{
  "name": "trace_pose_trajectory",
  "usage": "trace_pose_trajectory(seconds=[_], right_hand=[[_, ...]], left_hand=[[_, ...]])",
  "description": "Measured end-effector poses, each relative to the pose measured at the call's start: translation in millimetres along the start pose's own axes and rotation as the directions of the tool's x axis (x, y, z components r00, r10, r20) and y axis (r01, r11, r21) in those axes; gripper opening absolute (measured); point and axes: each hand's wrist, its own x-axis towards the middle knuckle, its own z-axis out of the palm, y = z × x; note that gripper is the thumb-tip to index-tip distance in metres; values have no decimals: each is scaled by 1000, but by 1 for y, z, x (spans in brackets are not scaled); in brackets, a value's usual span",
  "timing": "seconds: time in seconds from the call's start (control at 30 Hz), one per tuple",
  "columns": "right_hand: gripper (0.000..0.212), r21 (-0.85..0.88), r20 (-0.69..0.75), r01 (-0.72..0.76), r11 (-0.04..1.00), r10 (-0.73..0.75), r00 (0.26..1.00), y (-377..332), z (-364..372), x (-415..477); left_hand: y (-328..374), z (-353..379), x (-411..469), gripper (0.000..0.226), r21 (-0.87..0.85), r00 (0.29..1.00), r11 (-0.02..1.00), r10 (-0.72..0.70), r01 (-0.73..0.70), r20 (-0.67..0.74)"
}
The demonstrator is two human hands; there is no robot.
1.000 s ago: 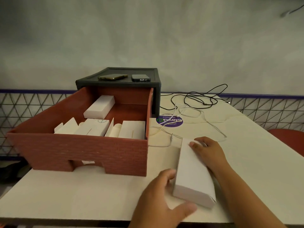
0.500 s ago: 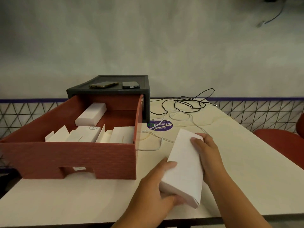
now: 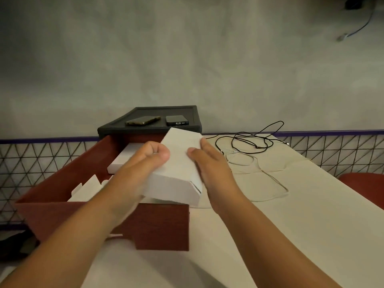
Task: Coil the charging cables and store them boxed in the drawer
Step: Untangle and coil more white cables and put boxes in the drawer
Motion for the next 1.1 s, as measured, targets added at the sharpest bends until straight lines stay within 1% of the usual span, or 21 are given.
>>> trace_pose_trajectory(seconds=[0.07, 0.13, 0.2, 0.23, 0.27, 0.3, 0.33, 0.37, 0.43, 0.47, 0.5, 0.6, 0.67, 0.73, 0.8, 0.9, 1.03, 1.1], right_hand=[[56, -123, 36, -27, 992, 31, 999, 0, 11, 3], [36, -256, 67, -19, 966, 38, 997, 3, 18, 8], [33, -333, 90, 38, 942, -8, 996, 11, 23, 14], [31, -364, 102, 61, 930, -25, 994, 16, 22, 17], [29, -391, 113, 82, 917, -41, 993, 21, 22, 20], [28, -413, 132, 120, 903, -71, 989, 25, 22, 24], [26, -423, 143, 146, 894, -93, 985, 29, 22, 26], [26, -405, 143, 154, 901, -104, 984, 33, 21, 28], [28, -350, 111, 145, 925, -113, 987, 41, 20, 35], [29, -318, 95, 137, 938, -112, 989, 43, 21, 36], [28, -269, 82, 136, 953, -118, 990, 46, 21, 37], [24, -70, 52, 168, 983, -165, 985, 58, 16, 37], [25, -22, 27, 176, 984, -176, 984, 68, 12, 36], [37, -37, 13, 163, 986, -163, 987, 74, 9, 35], [45, -41, 31, 176, 984, -174, 984, 76, 7, 32], [48, -35, 57, 189, 981, -187, 981, 77, 7, 32], [47, -83, 31, 200, 976, -198, 980, 82, 6, 35], [46, -68, 23, 206, 976, -205, 979, 83, 7, 36]], left_hand=[[-4, -15, 16, 13, -17, 997, 998, -64, 63, -43], [-15, -29, 35, 10, -2, 986, 990, -143, 144, -90], [-26, -40, 53, 5, 38, 963, 967, -248, 253, -101], [-31, -45, 60, 6, 73, 951, 950, -299, 305, -83], [-34, -48, 65, 6, 124, 937, 928, -346, 350, -59], [-36, -49, 70, 5, 174, 927, 912, -374, 370, -14], [-38, -50, 74, 8, 213, 919, 901, -394, 379, 33], [-40, -51, 77, 20, 245, 910, 894, -405, 375, 86], [-44, -56, 82, 52, 297, 883, 877, -437, 377, 172], [-45, -58, 84, 61, 324, 864, 865, -460, 384, 204], [-47, -59, 86, 63, 340, 844, 858, -477, 386, 247], [-59, -64, 92, 64, 442, 819, 837, -481, 322, 314], [-69, -67, 100, 72, 519, 822, 815, -467, 256, 327], [-76, -68, 110, 80, 615, 825, 762, -470, 202, 312], [-82, -67, 126, 86, 716, 839, 688, -456, 120, 298], [-87, -62, 151, 83, 825, 869, 565, -404, -8, 285], [-93, -54, 183, 76, 897, 892, 436, -375, -70, 252], [-97, -52, 194, 73, 908, 903, 413, -361, -70, 234]])
